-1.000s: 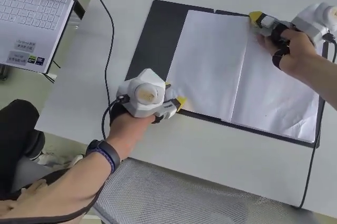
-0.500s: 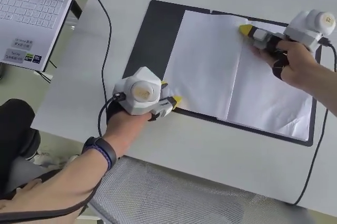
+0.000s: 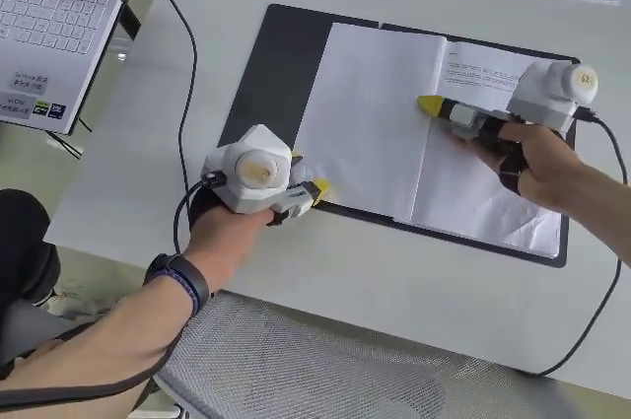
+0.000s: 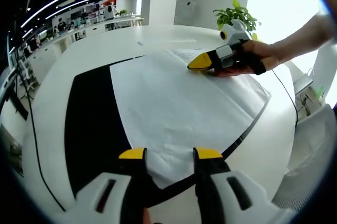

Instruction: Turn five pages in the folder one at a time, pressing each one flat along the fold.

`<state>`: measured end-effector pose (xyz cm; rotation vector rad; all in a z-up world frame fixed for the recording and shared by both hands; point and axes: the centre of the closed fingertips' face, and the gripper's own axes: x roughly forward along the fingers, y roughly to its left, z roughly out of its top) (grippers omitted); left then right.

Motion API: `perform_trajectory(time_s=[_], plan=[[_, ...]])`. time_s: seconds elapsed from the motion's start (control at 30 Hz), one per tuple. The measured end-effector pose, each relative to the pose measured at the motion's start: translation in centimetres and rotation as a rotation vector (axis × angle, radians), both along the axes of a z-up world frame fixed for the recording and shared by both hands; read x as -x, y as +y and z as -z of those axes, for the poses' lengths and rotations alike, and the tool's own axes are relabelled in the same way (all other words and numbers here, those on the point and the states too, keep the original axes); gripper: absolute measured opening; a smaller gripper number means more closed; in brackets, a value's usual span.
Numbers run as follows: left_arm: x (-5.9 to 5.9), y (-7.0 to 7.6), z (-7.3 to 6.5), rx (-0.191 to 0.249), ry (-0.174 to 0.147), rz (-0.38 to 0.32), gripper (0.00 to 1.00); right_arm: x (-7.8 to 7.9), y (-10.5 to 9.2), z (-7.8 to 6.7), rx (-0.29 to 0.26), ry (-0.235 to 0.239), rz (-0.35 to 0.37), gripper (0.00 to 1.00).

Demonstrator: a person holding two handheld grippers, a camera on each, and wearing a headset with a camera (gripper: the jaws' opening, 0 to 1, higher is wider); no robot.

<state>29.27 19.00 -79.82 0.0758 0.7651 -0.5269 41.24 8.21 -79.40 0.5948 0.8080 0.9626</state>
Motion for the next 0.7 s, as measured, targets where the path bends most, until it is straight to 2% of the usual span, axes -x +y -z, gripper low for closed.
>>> perform_trajectory(time_s=[0.03, 0.1, 0.23, 0.57, 0.7], plan=[[0.0, 0.0, 0.0, 0.0, 0.0, 0.0, 0.34, 0.7, 0.2, 0.0, -0.002, 0.016, -0.014, 0.0], [0.0, 0.0, 0.0, 0.001, 0.0, 0.0, 0.34, 2.6, 0.4, -0.1, 0.017, -0.003, -0.054, 0.0], [0.0, -0.1, 0.0, 0.003, 0.001, 0.0, 0.35, 5.3, 0.7, -0.5, 0.018, 0.004, -0.089, 0.0], [0.1, 0.0, 0.0, 0.005, -0.002, -0.001, 0.35, 10.8, 1.2, -0.8, -0.002, 0.048, -0.156, 0.0], [0.1, 0.0, 0.0, 0.007, -0.002, -0.003, 0.35, 12.4, 1.2, -0.8, -0.008, 0.06, -0.173, 0.0]])
